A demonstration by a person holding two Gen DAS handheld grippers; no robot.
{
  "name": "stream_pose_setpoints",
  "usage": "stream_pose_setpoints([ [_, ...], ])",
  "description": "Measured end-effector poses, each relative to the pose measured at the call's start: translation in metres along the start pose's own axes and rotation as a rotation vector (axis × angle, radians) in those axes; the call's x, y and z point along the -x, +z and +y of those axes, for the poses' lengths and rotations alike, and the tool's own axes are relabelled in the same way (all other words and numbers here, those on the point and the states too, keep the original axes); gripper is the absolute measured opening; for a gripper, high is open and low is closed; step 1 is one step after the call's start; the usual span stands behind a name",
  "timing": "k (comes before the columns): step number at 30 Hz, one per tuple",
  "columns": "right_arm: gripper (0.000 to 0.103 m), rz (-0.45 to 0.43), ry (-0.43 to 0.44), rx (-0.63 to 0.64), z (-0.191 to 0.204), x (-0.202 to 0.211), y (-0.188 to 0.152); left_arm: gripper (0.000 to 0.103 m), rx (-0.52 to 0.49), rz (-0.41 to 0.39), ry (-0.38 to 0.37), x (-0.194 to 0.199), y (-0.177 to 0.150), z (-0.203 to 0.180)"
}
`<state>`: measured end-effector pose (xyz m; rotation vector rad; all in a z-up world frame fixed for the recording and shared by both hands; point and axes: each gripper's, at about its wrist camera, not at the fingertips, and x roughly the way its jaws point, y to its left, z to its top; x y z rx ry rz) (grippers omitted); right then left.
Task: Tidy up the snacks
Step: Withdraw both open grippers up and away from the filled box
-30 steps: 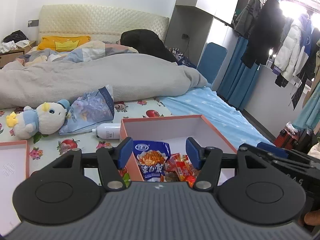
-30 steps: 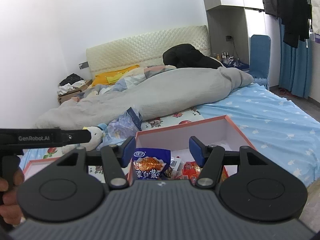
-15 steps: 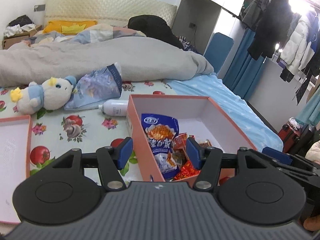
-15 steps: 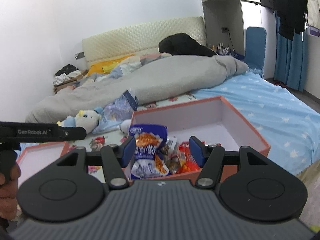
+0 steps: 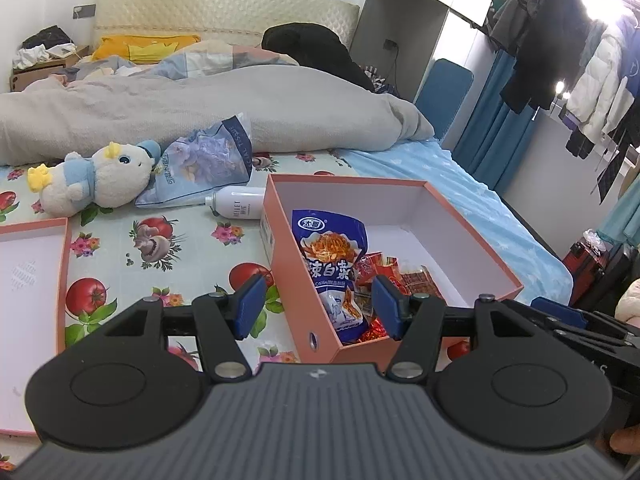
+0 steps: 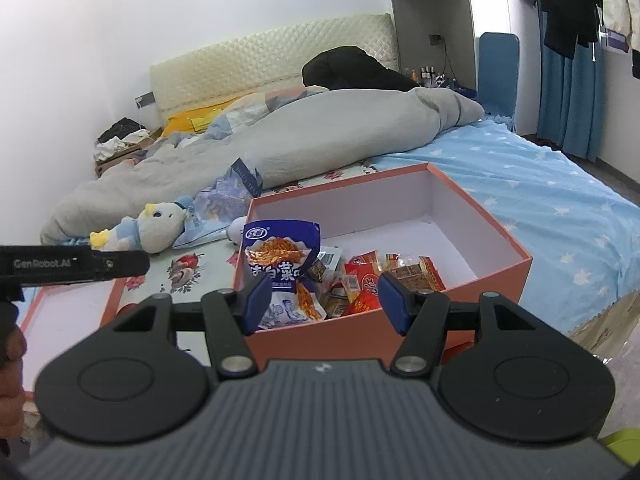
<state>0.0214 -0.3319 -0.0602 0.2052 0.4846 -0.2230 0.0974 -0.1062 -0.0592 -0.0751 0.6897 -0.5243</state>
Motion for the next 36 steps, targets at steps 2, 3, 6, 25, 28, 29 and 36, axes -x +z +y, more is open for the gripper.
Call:
stream_pose_setpoints([
  [2, 0.061, 0.001, -0.001, 0.0, -0.0004, 0.0002, -0.0001, 0.064, -0.003, 0.0, 0.0, 0.0002, -0.0001, -0.0003],
  [3, 0.061, 0.001, -0.002, 0.001, -0.0005, 0.0002, -0.0001, 0.064, -0.004, 0.0, 0.001, 0.0, -0.0001, -0.0004],
  [6, 0.061, 0.004, -0.004, 0.001, 0.0, 0.0009, -0.0009, 0.064, -0.002, 0.004, -0.003, -0.0001, 0.0001, 0.0001],
  [25, 0.103, 0.005, -0.059, -0.025, -0.0086, -0.0019, 0.0021, 0.102, -0.01, -0.034, 0.016, 0.002, -0.001, -0.0052],
  [28, 0.103, 0.012, -0.061, -0.025, -0.0078, -0.0032, 0.0014, 0.102, -0.017, -0.024, 0.025, 0.0014, -0.0016, -0.0054],
  [29, 0.103, 0.012, -0.06, -0.024, -0.0078, -0.0031, 0.0011, 0.102, -0.021, -0.023, 0.03, 0.0013, -0.0018, -0.0059],
  [36, 0.103, 0.022, -0.052, -0.024, -0.0077, -0.0053, 0.0014, 0.102, -0.013, -0.011, 0.057, 0.0003, -0.0004, -0.004],
])
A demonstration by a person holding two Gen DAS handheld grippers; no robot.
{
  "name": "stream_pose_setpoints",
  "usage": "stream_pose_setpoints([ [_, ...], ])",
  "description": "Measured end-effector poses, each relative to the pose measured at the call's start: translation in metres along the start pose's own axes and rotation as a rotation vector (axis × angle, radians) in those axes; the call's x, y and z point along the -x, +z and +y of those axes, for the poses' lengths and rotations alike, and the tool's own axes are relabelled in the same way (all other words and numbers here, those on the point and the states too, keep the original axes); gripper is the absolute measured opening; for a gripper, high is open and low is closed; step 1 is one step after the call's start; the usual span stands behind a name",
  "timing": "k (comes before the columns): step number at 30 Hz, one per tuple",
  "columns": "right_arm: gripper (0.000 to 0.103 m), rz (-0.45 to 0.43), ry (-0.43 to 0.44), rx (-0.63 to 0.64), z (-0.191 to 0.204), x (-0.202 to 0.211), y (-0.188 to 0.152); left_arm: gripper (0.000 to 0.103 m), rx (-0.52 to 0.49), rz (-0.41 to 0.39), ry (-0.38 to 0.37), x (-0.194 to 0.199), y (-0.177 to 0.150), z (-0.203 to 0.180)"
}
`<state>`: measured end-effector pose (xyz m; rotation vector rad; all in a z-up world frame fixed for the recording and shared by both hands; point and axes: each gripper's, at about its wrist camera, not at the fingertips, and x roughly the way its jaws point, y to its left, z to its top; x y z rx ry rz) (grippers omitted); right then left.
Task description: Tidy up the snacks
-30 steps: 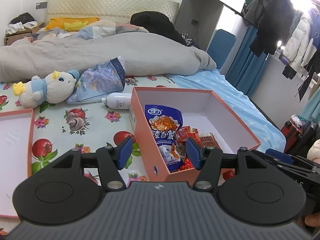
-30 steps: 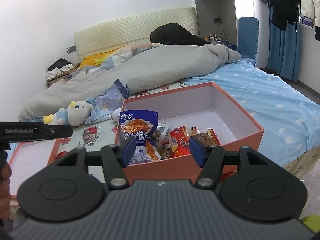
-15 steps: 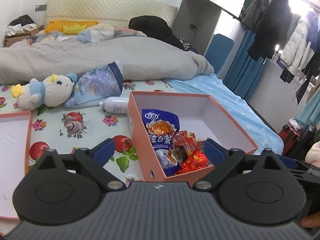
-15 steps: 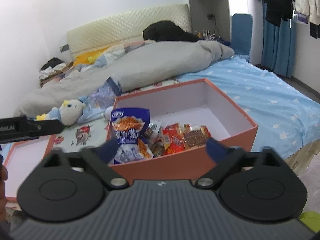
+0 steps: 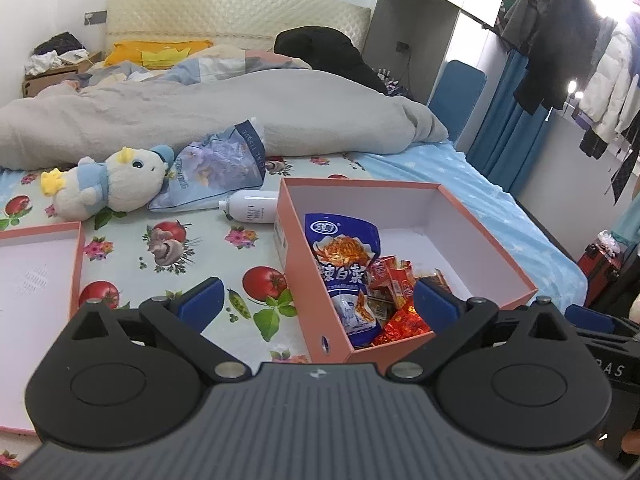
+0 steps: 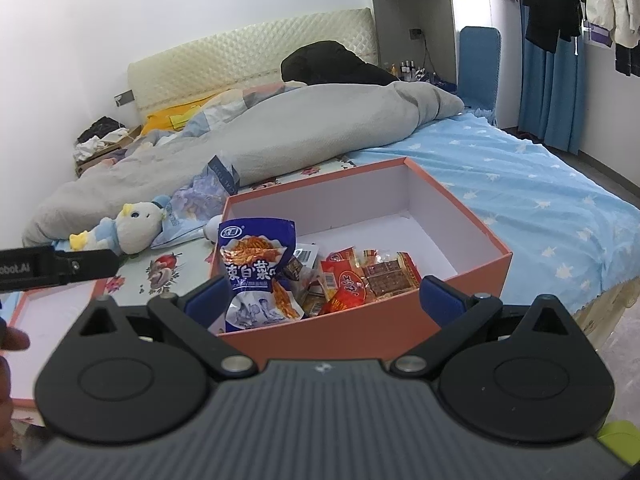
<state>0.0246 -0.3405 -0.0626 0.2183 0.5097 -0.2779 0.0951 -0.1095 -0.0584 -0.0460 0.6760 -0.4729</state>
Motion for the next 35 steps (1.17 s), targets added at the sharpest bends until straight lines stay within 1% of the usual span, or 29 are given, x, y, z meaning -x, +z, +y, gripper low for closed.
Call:
stream_pose_setpoints([
  [9, 0.103, 0.0, -0.002, -0.004, -0.0002, 0.0, 0.0003, 0.102, -0.01, 0.016, 0.017, -0.0013, -0.0019, 0.0006],
  [19, 0.103, 0.003, 0.012, -0.005, -0.0014, -0.0002, 0.0003, 0.102, -0.006, 0.014, 0.012, -0.0004, -0.0013, 0.0011],
  [32, 0.103, 0.013, 0.008, 0.007, -0.002, -0.0025, -0.0023, 0.102, -0.008, 0.023, 0.003, -0.0009, -0.0014, 0.0009],
  [35, 0.103, 0.016, 0.009, 0.006, -0.0023, -0.0031, -0.0022, 0.102, -0.021, 0.015, 0.014, -0.0004, 0.0007, 0.0016],
])
